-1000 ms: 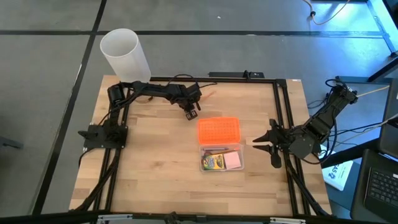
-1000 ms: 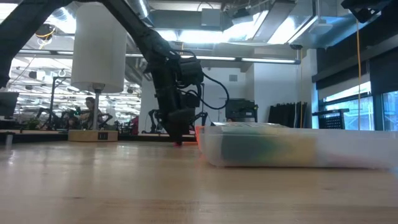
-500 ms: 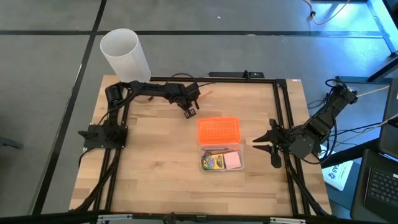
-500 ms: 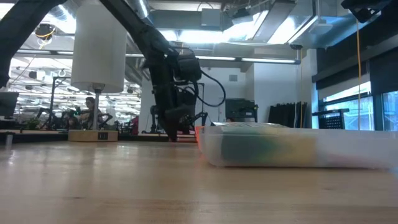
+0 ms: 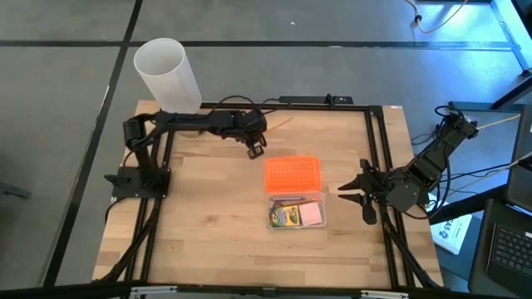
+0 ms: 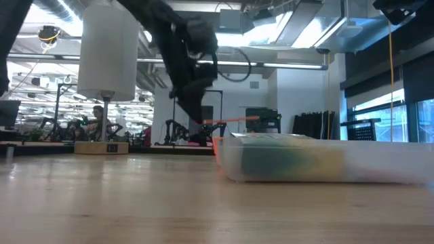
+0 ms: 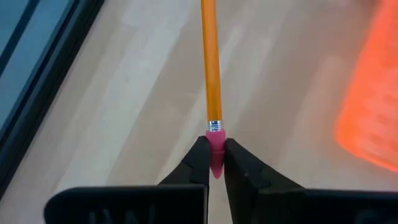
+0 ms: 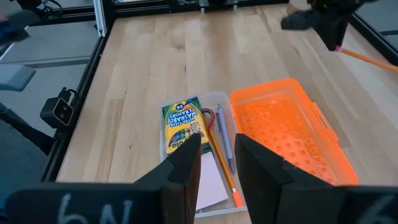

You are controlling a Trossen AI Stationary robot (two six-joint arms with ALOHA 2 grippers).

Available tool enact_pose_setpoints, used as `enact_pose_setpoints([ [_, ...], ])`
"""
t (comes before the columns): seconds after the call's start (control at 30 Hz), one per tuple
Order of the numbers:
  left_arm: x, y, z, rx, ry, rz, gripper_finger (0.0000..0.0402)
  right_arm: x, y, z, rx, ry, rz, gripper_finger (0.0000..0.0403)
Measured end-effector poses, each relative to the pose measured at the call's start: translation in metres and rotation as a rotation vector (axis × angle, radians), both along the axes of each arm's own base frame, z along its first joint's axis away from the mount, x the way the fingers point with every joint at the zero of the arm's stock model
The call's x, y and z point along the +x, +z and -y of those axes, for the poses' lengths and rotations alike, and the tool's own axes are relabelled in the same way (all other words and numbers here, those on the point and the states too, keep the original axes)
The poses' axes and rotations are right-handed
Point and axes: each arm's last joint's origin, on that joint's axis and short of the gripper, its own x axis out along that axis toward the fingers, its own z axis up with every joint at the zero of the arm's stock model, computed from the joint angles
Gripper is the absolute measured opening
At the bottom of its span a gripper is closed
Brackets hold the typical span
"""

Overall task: Pack school essentials
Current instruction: Put the yellow pencil into the orange supply box

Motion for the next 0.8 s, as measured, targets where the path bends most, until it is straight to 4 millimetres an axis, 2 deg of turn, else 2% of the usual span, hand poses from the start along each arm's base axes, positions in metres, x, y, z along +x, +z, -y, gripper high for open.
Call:
enact_pose_setpoints([
  [0.23, 0.002, 0.027, 0.054, 0.005, -0.125, 0.051, 0.0016, 0.000, 0.000, 0.000, -0.001, 0.001, -0.001, 0.0101],
  [0.57, 0.013, 0.028, 0.143, -0.026, -0.331, 0.077, 0.0016, 0.000, 0.000, 0.000, -0.002, 0.003, -0.002, 0.0101],
  [0.8, 0.030, 0.022, 0.183, -0.012, -0.439, 0.201, 0.0016, 0.000, 0.000, 0.000, -0.002, 0.003, -0.001, 0.0101],
])
